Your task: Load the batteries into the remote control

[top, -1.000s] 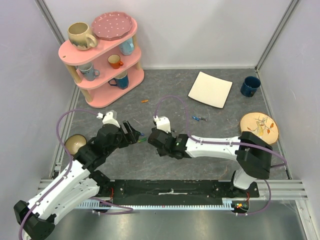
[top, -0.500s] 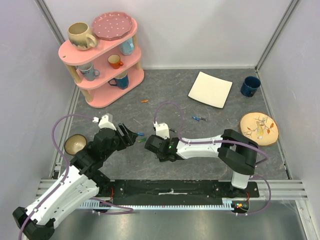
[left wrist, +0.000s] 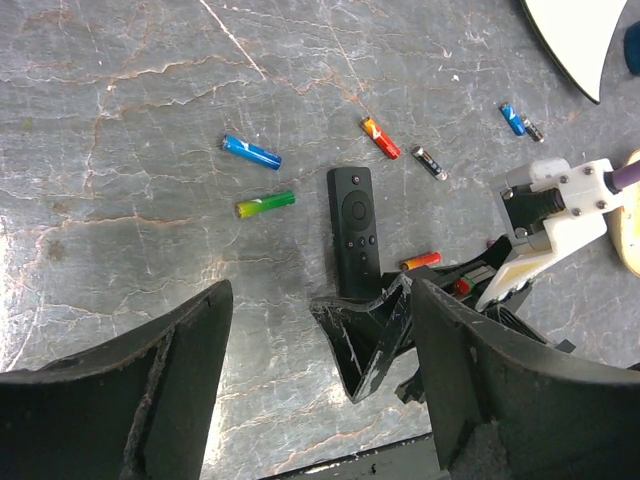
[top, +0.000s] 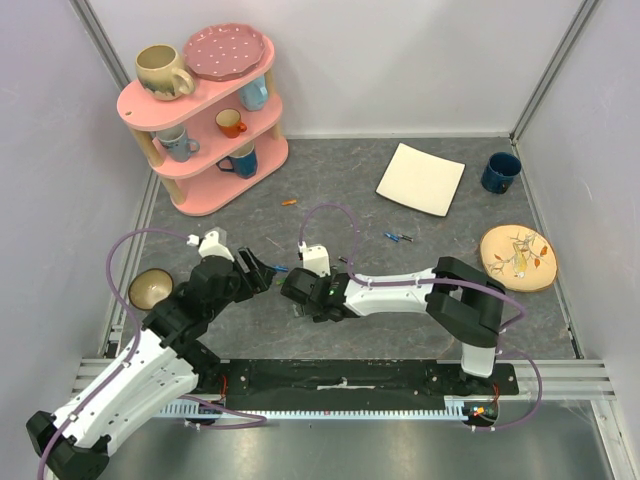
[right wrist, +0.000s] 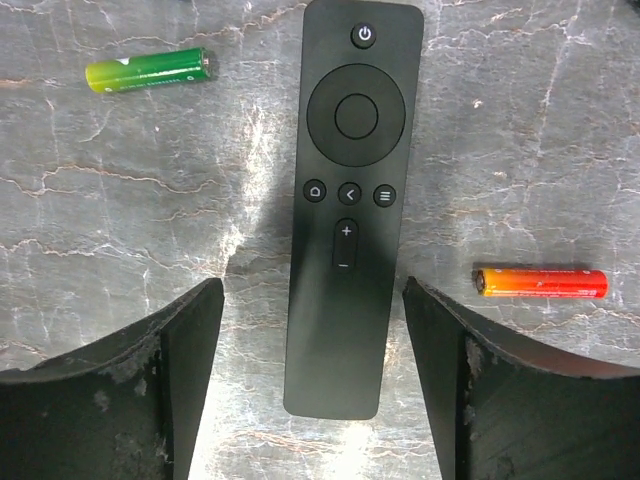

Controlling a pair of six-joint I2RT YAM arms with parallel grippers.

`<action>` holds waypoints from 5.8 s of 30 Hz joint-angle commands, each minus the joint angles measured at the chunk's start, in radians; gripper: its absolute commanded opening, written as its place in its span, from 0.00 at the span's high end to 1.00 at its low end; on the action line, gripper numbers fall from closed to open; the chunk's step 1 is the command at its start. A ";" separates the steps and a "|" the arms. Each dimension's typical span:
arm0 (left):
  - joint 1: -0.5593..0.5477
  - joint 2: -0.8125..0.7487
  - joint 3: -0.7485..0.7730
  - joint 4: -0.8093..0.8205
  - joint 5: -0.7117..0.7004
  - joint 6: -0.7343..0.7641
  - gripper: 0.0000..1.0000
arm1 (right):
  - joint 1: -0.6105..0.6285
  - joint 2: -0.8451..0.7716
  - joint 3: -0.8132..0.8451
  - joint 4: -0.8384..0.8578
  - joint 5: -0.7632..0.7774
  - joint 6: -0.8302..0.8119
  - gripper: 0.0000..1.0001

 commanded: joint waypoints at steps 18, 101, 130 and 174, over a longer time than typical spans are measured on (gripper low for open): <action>-0.211 0.502 0.198 0.017 -0.132 -0.090 0.13 | -0.011 -0.744 -0.344 -0.156 0.280 -0.203 0.04; -0.263 0.948 0.459 0.046 -0.176 -0.136 0.98 | -0.042 -0.954 -0.360 -0.173 0.297 -0.221 0.02; 0.274 0.550 -0.290 2.209 0.948 -0.576 0.98 | -0.320 -0.974 -0.561 0.737 -0.755 -0.102 0.02; 0.274 0.444 -0.216 1.924 0.965 -0.456 0.98 | -0.272 -0.629 -0.527 1.094 -0.877 0.015 0.19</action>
